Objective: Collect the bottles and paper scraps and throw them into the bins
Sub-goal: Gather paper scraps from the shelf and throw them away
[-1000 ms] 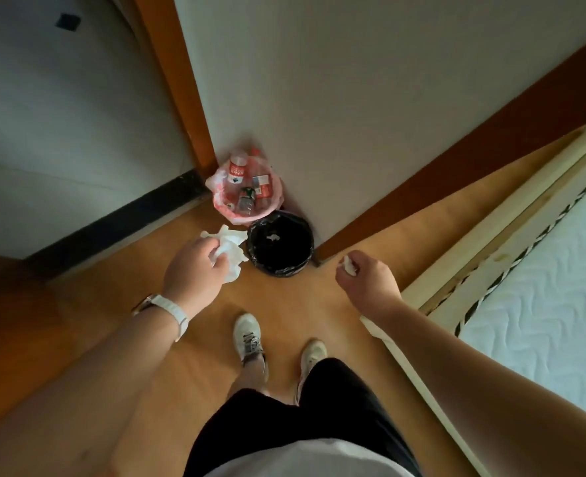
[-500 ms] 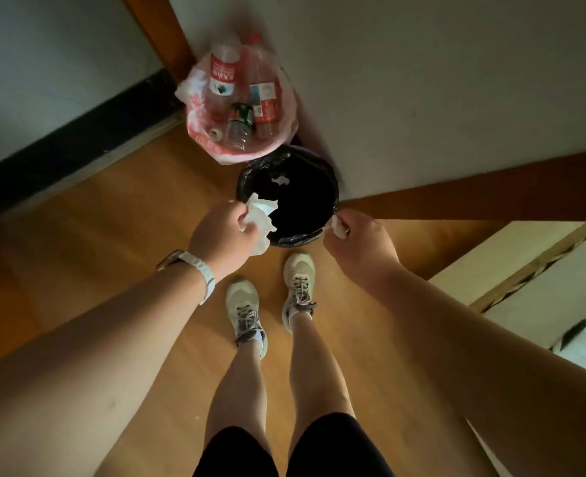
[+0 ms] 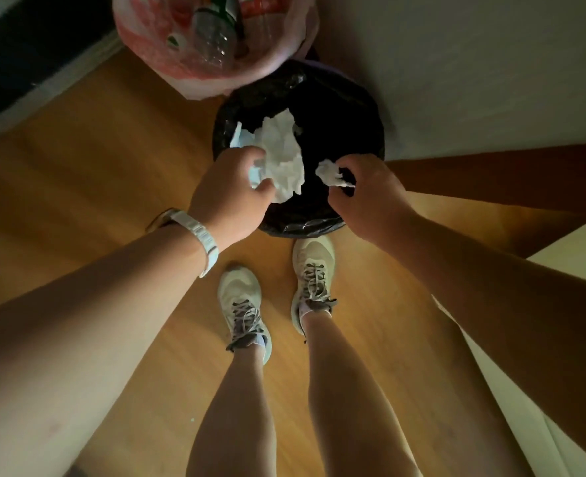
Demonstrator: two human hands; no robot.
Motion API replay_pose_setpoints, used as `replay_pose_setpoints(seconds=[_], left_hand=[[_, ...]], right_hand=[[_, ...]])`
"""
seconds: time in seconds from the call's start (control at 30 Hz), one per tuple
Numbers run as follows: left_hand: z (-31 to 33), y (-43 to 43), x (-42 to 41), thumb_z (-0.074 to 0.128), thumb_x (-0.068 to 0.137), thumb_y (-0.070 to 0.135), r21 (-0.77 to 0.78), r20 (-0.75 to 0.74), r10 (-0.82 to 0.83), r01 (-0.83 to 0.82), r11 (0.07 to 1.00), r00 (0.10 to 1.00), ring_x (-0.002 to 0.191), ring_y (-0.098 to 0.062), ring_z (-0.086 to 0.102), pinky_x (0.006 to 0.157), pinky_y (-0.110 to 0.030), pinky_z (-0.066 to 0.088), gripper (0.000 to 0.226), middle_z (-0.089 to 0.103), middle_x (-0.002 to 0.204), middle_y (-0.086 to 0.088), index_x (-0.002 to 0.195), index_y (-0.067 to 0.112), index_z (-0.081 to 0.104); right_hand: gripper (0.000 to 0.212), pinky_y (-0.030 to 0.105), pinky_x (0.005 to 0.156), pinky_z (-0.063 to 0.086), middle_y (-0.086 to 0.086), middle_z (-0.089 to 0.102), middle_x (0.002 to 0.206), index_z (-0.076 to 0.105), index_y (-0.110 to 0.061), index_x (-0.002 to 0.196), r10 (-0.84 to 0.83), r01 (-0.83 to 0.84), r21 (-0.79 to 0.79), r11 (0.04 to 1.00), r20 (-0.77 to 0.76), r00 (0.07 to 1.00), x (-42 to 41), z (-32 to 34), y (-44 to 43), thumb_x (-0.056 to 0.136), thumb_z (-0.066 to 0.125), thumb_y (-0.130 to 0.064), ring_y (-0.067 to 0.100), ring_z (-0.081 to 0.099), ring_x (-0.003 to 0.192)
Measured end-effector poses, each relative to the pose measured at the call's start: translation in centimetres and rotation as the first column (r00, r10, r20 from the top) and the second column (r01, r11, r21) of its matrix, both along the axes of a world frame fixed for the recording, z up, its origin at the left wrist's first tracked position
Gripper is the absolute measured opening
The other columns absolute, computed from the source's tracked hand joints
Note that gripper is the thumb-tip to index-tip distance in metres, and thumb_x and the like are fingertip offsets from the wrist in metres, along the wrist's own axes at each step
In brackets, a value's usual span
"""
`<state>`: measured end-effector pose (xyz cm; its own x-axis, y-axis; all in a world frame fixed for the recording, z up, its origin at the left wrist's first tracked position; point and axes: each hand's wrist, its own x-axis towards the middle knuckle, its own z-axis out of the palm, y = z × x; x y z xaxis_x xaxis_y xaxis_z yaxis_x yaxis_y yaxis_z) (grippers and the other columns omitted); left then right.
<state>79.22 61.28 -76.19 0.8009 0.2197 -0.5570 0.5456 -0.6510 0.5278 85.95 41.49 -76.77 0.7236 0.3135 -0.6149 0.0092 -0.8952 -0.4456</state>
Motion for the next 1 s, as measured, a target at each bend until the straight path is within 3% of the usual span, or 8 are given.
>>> replay_pose_setpoints(seconds=[0.1, 0.23, 0.47, 0.73, 1.0], left_hand=[[1.1, 0.5, -0.9, 0.061, 0.093, 0.026, 0.011, 0.058, -0.119, 0.119, 0.993, 0.991, 0.121, -0.022, 0.052, 0.095, -0.027, 0.042, 0.045, 0.054, 0.134, -0.004, 0.136, 0.015, 0.053], [4.2, 1.8, -1.4, 0.064, 0.091, 0.025, 0.082, 0.082, -0.248, 0.242, 0.967, 0.965, 0.128, -0.026, 0.047, 0.102, -0.037, 0.041, 0.048, 0.052, 0.140, -0.006, 0.136, 0.013, 0.053], [9.7, 3.8, -0.1, 0.068, 0.086, 0.026, 0.227, 0.133, -0.402, 0.367, 0.902, 0.906, 0.124, -0.034, 0.052, 0.098, -0.050, 0.047, 0.048, 0.056, 0.136, -0.014, 0.130, 0.011, 0.058], [20.6, 4.5, 0.1, 0.067, 0.086, 0.029, 0.300, 0.186, -0.438, 0.374, 0.878, 0.879, 0.124, -0.032, 0.051, 0.098, -0.050, 0.046, 0.050, 0.055, 0.135, -0.010, 0.133, 0.014, 0.056], [32.6, 4.0, -4.7, 0.064, 0.084, 0.032, 0.397, 0.232, -0.484, 0.372, 0.839, 0.844, 0.113, -0.031, 0.054, 0.090, -0.048, 0.045, 0.044, 0.059, 0.126, -0.006, 0.126, 0.018, 0.060]], right_hand=[[0.047, 0.040, 0.093, 0.047, 0.002, 0.048, 0.135, 0.048, -0.024, 0.136, 0.038, -0.037, -0.087, 0.996, 0.013, 0.999, 0.3, 1.0, -0.3, 0.091, 0.054, -0.038, 0.026, 0.050, 0.118], [0.047, 0.038, 0.091, 0.046, 0.001, 0.048, 0.135, 0.049, -0.022, 0.135, 0.129, -0.124, -0.138, 0.983, 0.023, 0.991, 0.8, 3.9, 0.0, 0.092, 0.051, -0.040, 0.026, 0.049, 0.117], [0.047, 0.041, 0.092, 0.044, 0.002, 0.049, 0.130, 0.050, -0.019, 0.133, 0.270, -0.248, -0.173, 0.953, 0.119, 0.955, 1.5, 11.1, 1.5, 0.093, 0.048, -0.043, 0.025, 0.048, 0.117], [0.051, 0.042, 0.096, 0.042, 0.004, 0.051, 0.133, 0.050, -0.017, 0.134, 0.348, -0.293, -0.228, 0.928, 0.257, 0.902, 0.4, 23.3, 2.3, 0.093, 0.045, -0.047, 0.027, 0.049, 0.120], [0.052, 0.046, 0.097, 0.041, 0.006, 0.051, 0.135, 0.052, -0.017, 0.132, 0.379, -0.281, -0.303, 0.910, 0.338, 0.862, -4.0, 37.4, 1.6, 0.092, 0.046, -0.049, 0.030, 0.046, 0.125]])
